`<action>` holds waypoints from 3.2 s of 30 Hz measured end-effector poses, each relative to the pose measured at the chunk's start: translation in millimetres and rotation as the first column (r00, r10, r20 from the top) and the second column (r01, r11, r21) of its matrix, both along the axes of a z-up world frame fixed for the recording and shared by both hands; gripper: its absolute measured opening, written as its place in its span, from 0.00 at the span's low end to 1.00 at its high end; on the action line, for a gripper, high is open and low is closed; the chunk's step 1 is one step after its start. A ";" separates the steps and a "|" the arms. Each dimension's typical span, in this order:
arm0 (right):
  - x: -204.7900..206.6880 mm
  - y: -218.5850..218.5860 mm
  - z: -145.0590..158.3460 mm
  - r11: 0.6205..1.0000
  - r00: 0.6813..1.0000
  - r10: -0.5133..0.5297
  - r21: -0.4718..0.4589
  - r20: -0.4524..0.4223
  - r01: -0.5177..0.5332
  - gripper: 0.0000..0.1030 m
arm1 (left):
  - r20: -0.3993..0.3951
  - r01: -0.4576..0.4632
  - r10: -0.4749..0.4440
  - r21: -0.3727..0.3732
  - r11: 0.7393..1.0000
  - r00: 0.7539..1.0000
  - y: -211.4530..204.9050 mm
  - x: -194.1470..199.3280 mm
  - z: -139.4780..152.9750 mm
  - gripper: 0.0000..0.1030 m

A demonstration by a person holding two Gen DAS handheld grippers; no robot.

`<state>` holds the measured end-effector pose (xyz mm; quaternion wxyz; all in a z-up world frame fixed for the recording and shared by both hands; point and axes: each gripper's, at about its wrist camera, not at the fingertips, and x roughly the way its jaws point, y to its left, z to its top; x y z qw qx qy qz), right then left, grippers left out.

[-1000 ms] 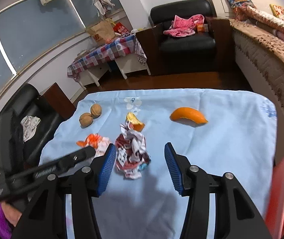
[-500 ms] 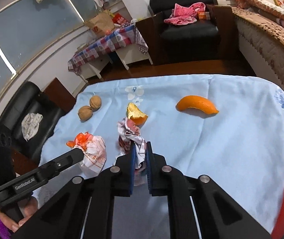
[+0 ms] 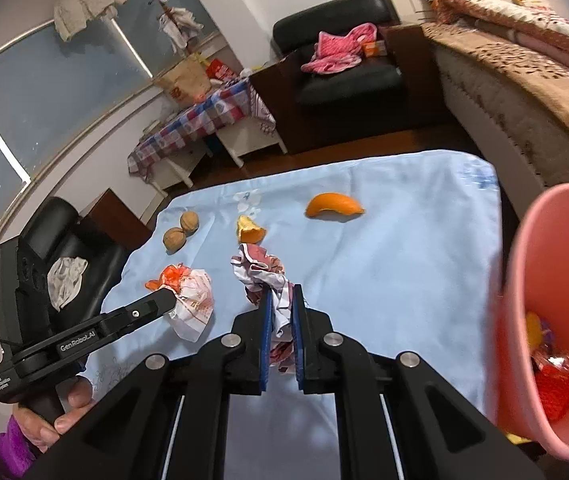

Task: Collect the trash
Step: 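Carry the plastic bag and crumpled wrapper over the pink bucket, then open both tools to drop the bag and wrapper into the bucket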

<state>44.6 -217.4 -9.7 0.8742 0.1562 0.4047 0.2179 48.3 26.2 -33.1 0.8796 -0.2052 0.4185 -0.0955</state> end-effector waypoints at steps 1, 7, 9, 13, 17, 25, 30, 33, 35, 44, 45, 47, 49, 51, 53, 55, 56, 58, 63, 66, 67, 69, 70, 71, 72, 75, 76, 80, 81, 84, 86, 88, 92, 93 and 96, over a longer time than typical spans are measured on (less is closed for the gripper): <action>-4.6 -5.1 1.8 1.000 1.000 -0.010 0.003 0.005 0.010 0.08 | 0.002 0.007 -0.007 0.001 1.000 1.000 -2.9 -0.6 0.6 0.21; -25.3 -34.5 11.6 0.996 0.996 -0.083 0.018 0.031 0.082 0.08 | 0.023 0.071 -0.071 0.018 0.997 0.997 -31.7 -4.7 10.7 0.21; -31.3 -45.4 15.0 0.994 0.993 -0.108 0.019 0.042 0.108 0.08 | 0.030 0.092 -0.092 0.023 0.996 0.995 -42.2 -5.6 14.9 0.21; -44.1 -68.6 22.8 0.987 0.984 -0.163 0.010 0.069 0.163 0.08 | 0.040 0.130 -0.131 0.033 0.991 0.991 -62.6 -5.6 21.1 0.21; -55.2 -92.8 28.3 0.976 0.972 -0.218 0.007 0.090 0.218 0.08 | 0.053 0.184 -0.187 0.053 0.982 0.981 -90.2 -4.8 27.8 0.21; -71.8 -143.9 29.3 0.944 0.938 -0.331 0.018 0.103 0.331 0.08 | 0.077 0.273 -0.280 0.086 0.958 0.957 -140.4 -3.5 39.5 0.21; -78.9 -174.4 24.8 0.920 0.915 -0.391 0.027 0.096 0.391 0.09 | 0.080 0.328 -0.336 0.101 0.939 0.938 -170.2 -4.0 42.9 0.21; -82.9 -190.0 22.1 0.906 0.901 -0.422 0.023 0.098 0.422 0.09 | 0.079 0.360 -0.369 0.106 0.927 0.926 -187.3 -3.6 44.0 0.21; -85.2 -199.5 20.1 0.899 0.894 -0.438 0.021 0.099 0.438 0.09 | 0.082 0.381 -0.391 0.111 0.918 0.917 -199.6 -3.1 44.6 0.21; -87.5 -231.0 6.5 0.872 0.868 -0.489 0.019 0.079 0.490 0.09 | 0.074 0.459 -0.470 0.130 0.879 0.879 -244.8 -2.9 39.7 0.21; -87.3 -233.1 5.0 0.870 0.866 -0.493 0.019 0.077 0.493 0.09 | 0.072 0.464 -0.475 0.131 0.876 0.877 -247.9 -2.5 39.0 0.21; -86.7 -236.6 2.0 0.865 0.862 -0.502 0.018 0.070 0.502 0.09 | 0.068 0.476 -0.487 0.132 0.869 0.871 -254.8 -2.2 36.8 0.21; -85.7 -239.6 -0.1 0.861 0.859 -0.508 0.019 0.064 0.508 0.09 | 0.063 0.486 -0.497 0.135 0.863 0.865 -262.0 -1.0 34.1 0.21; -85.7 -242.4 -3.0 0.858 0.856 -0.514 0.020 0.059 0.513 0.09 | 0.056 0.495 -0.505 0.135 0.858 0.861 -268.3 0.6 31.2 0.21; -85.4 -246.0 -6.3 0.855 0.853 -0.519 0.022 0.053 0.518 0.09 | 0.048 0.503 -0.512 0.128 0.855 0.858 -272.3 2.0 28.7 0.21; -85.1 -248.5 -9.9 0.853 0.852 -0.522 0.023 0.046 0.521 0.09 | 0.041 0.511 -0.519 0.131 0.850 0.854 -276.9 2.8 25.3 0.21; -84.8 -249.0 -10.9 0.852 0.851 -0.523 0.022 0.043 0.522 0.09 | 0.039 0.514 -0.522 0.133 0.848 0.852 -278.3 3.1 24.4 0.21; -83.9 -250.3 -14.0 0.851 0.850 -0.525 0.021 0.037 0.525 0.09 | 0.032 0.520 -0.529 0.139 0.843 0.848 -282.4 3.2 21.1 0.21; -85.7 -252.3 -17.8 0.847 0.846 -0.532 0.022 0.032 0.531 0.09 | 0.007 0.538 -0.544 0.141 0.831 0.839 -290.0 2.8 13.2 0.21; -86.3 -253.2 -20.2 0.845 0.844 -0.535 0.024 0.025 0.535 0.09 | -0.003 0.547 -0.553 0.141 0.825 0.833 -292.5 0.9 8.9 0.21; -86.2 -253.5 -21.0 0.844 0.844 -0.536 0.025 0.022 0.535 0.09 | -0.007 0.550 -0.555 0.140 0.823 0.832 -293.1 0.5 7.6 0.21; -86.3 -253.8 -22.3 0.844 0.844 -0.536 0.028 0.018 0.535 0.09 | -0.015 0.553 -0.557 0.138 0.822 0.831 -294.3 -0.4 5.9 0.21; -86.5 -253.5 -22.8 0.845 0.844 -0.535 0.028 0.018 0.535 0.09 | -0.020 0.555 -0.558 0.138 0.821 0.830 -294.7 -0.6 4.8 0.21; -86.6 -253.3 -23.1 0.844 0.844 -0.535 0.028 0.017 0.535 0.10 | -0.024 0.556 -0.558 0.138 0.820 0.829 -295.0 -0.8 4.1 0.21; -86.5 -253.5 -23.0 0.844 0.844 -0.536 0.029 0.017 0.535 0.10 | -0.026 0.556 -0.559 0.139 0.819 0.829 -295.6 -1.6 3.6 0.21; -86.8 -253.2 -23.1 0.843 0.843 -0.538 0.029 0.018 0.537 0.10 | -0.029 0.559 -0.561 0.141 0.817 0.827 -296.0 -2.9 2.8 0.21; -86.8 -252.8 -23.5 0.842 0.842 -0.539 0.030 0.018 0.538 0.10 | -0.031 0.560 -0.561 0.141 0.817 0.827 -296.1 -3.3 2.3 0.21; -87.6 -253.0 -23.8 0.841 0.841 -0.541 0.032 0.018 0.540 0.10 | -0.041 0.561 -0.562 0.143 0.815 0.826 -296.7 -4.2 0.9 0.21; -87.8 -252.3 -24.0 0.841 0.841 -0.541 0.033 0.018 0.540 0.10 | -0.042 0.561 -0.561 0.143 0.815 0.826 -296.5 -4.4 0.7 0.21; -87.6 -253.3 -23.8 0.841 0.841 -0.540 0.032 0.019 0.540 0.10 | -0.042 0.560 -0.560 0.145 0.816 0.827 -296.7 -5.5 0.9 0.21; -87.7 -253.1 -24.0 0.840 0.840 -0.542 0.032 0.018 0.541 0.10 | -0.041 0.560 -0.561 0.144 0.816 0.827 -296.6 -5.6 0.9 0.21; -87.7 -253.1 -24.1 0.841 0.841 -0.541 0.034 0.018 0.541 0.11 | -0.037 0.559 -0.560 0.144 0.816 0.828 -296.0 -5.9 1.4 0.21; -88.5 -253.4 -23.4 0.838 0.838 -0.546 0.035 0.018 0.545 0.16 | -0.039 0.551 -0.552 0.139 0.823 0.833 -293.8 -5.9 2.1 0.24; -89.3 -253.6 -22.4 0.837 0.837 -0.547 0.037 0.019 0.547 0.21 | -0.042 0.548 -0.548 0.139 0.825 0.835 -292.8 -5.5 2.7 0.24; -90.3 -252.0 -19.2 0.836 0.835 -0.549 0.035 0.029 0.548 0.29 | -0.044 0.543 -0.543 0.144 0.827 0.839 -291.5 -5.2 3.1 0.24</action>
